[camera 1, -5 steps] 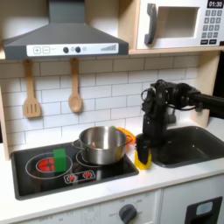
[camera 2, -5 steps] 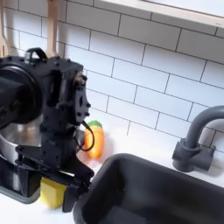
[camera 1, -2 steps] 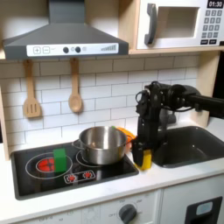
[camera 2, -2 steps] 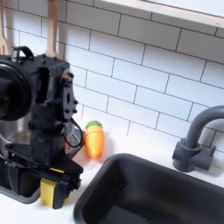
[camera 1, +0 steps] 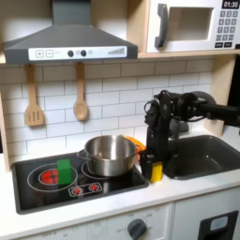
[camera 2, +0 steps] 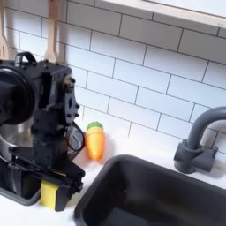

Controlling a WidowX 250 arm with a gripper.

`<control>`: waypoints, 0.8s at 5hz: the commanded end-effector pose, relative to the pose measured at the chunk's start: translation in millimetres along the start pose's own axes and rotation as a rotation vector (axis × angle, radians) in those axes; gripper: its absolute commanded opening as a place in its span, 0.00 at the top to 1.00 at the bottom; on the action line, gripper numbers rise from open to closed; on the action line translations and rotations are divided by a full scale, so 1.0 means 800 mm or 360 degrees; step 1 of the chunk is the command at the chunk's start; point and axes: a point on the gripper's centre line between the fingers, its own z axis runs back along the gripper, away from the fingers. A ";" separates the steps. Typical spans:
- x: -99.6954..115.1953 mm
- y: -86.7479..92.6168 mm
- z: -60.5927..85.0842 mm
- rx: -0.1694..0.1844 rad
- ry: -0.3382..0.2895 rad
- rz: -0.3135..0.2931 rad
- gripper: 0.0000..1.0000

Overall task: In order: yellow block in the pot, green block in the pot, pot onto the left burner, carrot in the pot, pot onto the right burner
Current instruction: 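Put the yellow block in the pot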

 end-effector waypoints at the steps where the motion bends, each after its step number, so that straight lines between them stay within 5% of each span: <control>1: 0.009 -0.007 0.000 -0.0166 -0.0089 -0.0045 0.00; 4: 0.011 -0.005 -0.004 -0.0138 -0.0090 -0.0032 0.00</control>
